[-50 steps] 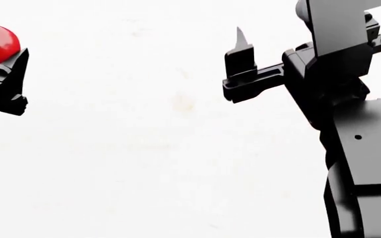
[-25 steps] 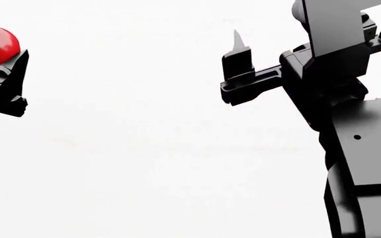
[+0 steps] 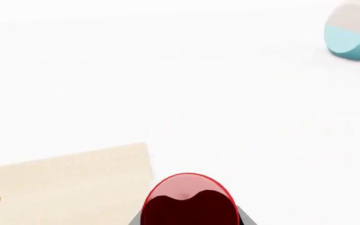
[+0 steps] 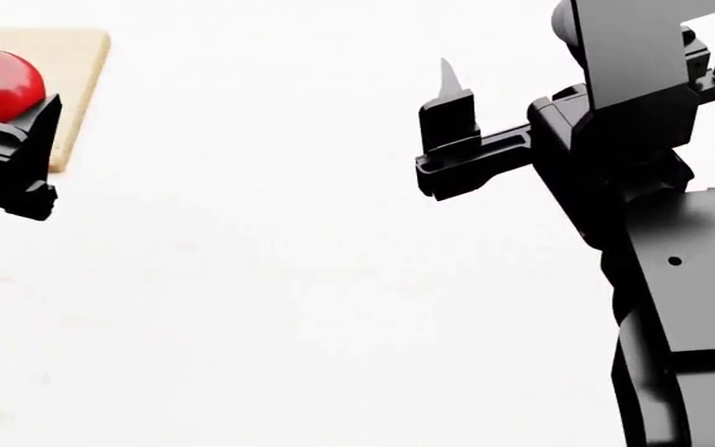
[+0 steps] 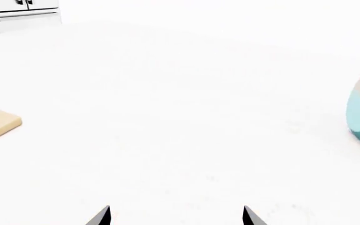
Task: Place the cherry and the sweet potato on separate cutting boards.
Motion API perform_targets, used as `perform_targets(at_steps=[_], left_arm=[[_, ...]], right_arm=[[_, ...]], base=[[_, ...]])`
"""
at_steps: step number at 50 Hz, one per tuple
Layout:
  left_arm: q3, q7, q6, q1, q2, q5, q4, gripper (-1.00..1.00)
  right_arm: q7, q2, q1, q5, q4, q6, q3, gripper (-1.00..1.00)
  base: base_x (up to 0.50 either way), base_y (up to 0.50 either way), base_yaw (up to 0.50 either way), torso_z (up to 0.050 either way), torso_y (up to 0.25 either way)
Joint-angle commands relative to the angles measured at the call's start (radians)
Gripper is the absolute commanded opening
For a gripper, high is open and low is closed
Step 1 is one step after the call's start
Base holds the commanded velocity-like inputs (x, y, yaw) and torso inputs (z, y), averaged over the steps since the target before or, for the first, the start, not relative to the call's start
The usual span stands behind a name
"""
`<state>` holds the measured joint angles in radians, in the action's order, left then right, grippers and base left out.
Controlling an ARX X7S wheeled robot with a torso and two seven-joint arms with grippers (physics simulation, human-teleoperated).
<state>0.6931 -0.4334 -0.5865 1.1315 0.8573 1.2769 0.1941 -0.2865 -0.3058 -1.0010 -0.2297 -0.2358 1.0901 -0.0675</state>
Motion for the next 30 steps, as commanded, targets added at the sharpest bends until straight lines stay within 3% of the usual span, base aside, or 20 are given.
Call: perform_targets(at_steps=[1, 26, 30], left_arm=[[0.003, -0.008, 0.006, -0.003, -0.009, 0.009, -0.004, -1.0], [0.016, 0.017, -0.009, 0.022, -0.037, -0.002, -0.041, -1.0], [0.019, 0.016, -0.006, 0.016, -0.039, -0.006, -0.042, -1.0]], right_arm=[[0.003, 0.0, 0.004, -0.006, 0.0, 0.0, 0.001, 1.0], [0.013, -0.001, 0.021, -0.018, 0.003, -0.009, 0.016, 1.0], [0.019, 0.004, 0.022, -0.022, 0.004, -0.004, 0.027, 1.0]], base=[[0.0, 0.5, 0.0, 0.0, 0.0], [0.0, 0.5, 0.0, 0.0, 0.0], [0.0, 0.1, 0.0, 0.0, 0.0]])
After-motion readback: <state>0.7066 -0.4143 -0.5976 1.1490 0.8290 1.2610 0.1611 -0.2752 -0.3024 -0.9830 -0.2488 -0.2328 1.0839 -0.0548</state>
